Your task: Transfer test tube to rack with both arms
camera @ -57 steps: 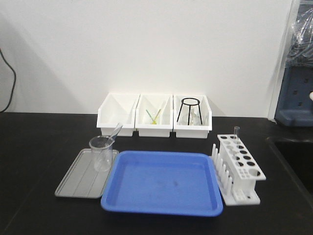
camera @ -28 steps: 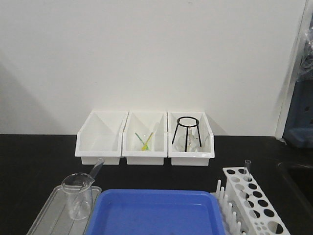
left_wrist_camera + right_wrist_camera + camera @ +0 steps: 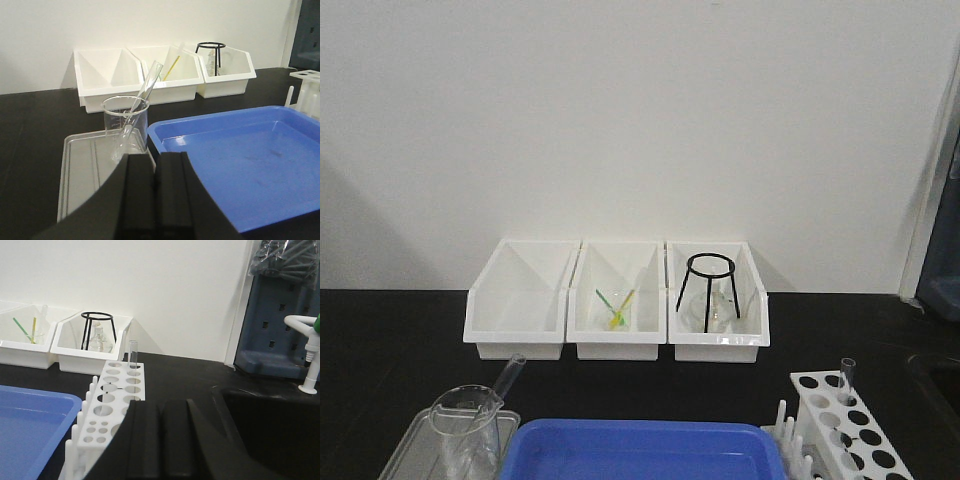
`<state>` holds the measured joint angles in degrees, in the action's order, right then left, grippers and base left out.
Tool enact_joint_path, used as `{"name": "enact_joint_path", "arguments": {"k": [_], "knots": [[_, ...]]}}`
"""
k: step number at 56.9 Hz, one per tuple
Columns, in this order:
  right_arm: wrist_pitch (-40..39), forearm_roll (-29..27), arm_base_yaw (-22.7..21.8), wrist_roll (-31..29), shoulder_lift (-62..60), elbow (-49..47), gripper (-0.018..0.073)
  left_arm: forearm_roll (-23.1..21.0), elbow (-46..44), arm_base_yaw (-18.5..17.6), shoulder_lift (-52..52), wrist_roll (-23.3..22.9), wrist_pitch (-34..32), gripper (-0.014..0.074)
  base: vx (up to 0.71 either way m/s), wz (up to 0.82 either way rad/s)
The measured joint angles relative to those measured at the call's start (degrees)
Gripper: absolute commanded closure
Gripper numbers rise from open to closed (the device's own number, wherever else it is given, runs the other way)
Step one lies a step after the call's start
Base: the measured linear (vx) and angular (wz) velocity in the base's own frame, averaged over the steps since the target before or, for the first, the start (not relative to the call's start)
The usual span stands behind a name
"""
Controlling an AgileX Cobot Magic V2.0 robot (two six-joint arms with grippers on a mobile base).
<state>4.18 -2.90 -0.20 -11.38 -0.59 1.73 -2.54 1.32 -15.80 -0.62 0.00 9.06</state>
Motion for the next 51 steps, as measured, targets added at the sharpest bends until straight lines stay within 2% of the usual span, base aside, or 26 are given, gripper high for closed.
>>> {"name": "enact_joint_path", "arguments": {"k": [16,26,32,37,40,45,51], "knots": [[-0.2,0.0,0.0,-0.1,0.0,0.0,0.0567,0.0,0.0,0.0,0.0,0.0,0.0,0.0603,0.01,0.00],[-4.8,0.0,0.0,-0.7,0.0,0.0,0.0567,0.0,0.0,0.0,0.0,0.0,-0.4,0.0603,0.00,0.00],[-8.1,0.0,0.0,-0.7,0.0,0.0,0.0567,0.0,0.0,0.0,0.0,-1.0,-3.8,0.0603,0.00,0.00],[-13.9,-0.1,0.0,-0.7,0.0,0.0,0.0567,0.0,-0.3,0.0,0.0,-2.8,-8.5,0.0603,0.00,0.00],[-17.0,-0.4,0.0,-0.4,0.0,-0.4,0.0567,0.0,-2.3,0.0,0.0,-3.6,-10.6,0.0603,0.00,0.00],[-16.1,-1.8,0.0,-0.4,0.1,-5.6,0.0567,0.0,-9.7,0.0,0.0,-3.7,-10.8,0.0603,0.00,0.00],[-15.1,-3.6,0.0,-1.4,4.6,-16.6,0.0567,0.1,-21.3,0.0,2.2,0.0,-10.8,0.0603,0.00,-0.01]]}}
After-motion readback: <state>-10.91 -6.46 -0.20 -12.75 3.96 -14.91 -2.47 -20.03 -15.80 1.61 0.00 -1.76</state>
